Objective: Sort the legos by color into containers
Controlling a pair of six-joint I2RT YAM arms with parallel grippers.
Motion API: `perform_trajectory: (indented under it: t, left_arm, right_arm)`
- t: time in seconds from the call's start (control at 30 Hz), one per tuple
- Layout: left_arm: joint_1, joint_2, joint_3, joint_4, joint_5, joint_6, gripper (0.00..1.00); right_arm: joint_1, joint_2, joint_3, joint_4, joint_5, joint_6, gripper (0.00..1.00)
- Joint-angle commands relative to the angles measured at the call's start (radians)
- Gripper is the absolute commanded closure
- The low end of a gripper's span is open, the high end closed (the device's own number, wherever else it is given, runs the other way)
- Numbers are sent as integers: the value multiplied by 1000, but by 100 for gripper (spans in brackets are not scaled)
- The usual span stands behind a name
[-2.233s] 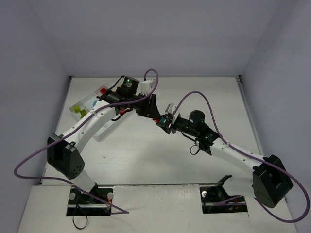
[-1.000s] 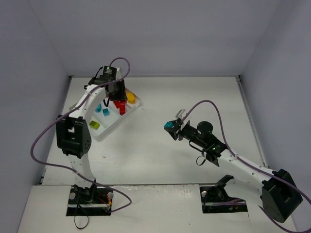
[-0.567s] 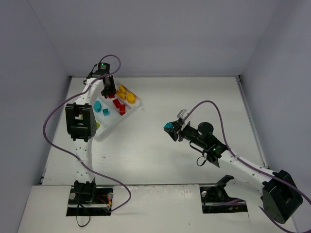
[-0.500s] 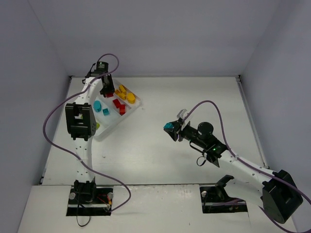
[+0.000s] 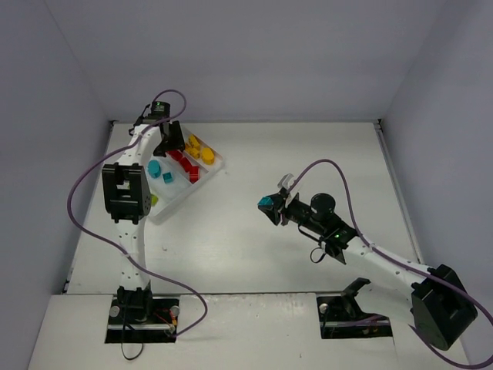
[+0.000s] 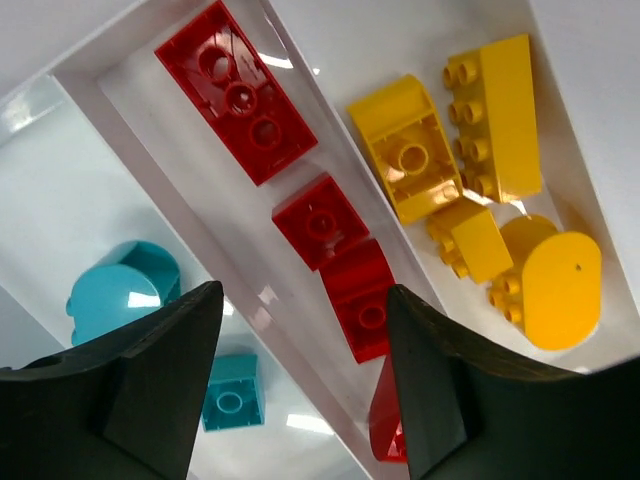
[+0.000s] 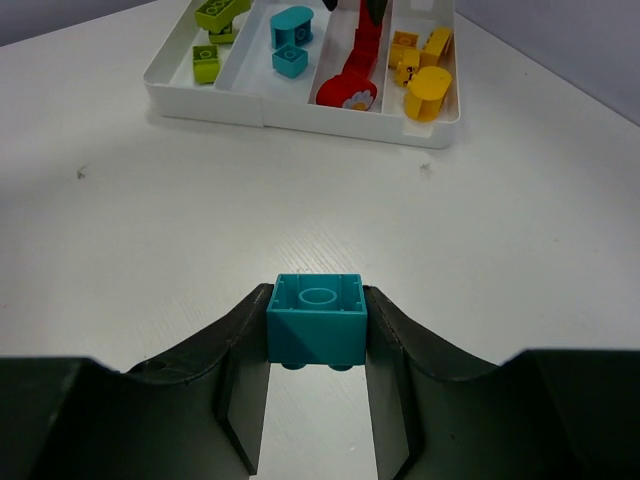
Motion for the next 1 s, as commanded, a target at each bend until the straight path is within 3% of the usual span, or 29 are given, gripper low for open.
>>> perform_trajectory:
  t: [0.0,0.23,0.47,0.7,0.97]
  left_arm:
    - [-10,-176,-40,37,53,-36,40]
    - [-185,-477,-228,43,193,-55,34]
    - [-397,-711,-378,29,354,-74,31]
    - [-562,-807,-525,115,455,-119,31]
    - [-658,-830,-584,222,506,-162,31]
  right_arm:
    - [3,-16,1,129,-44,1,92]
    - [29,-23,-16,197,-74,-108,89]
    - [38,-81,43,85,-110,-172,87]
    - [38,-125,132,-75,-130,-222,85]
    - [53,-140,169,-149,-140,-226,84]
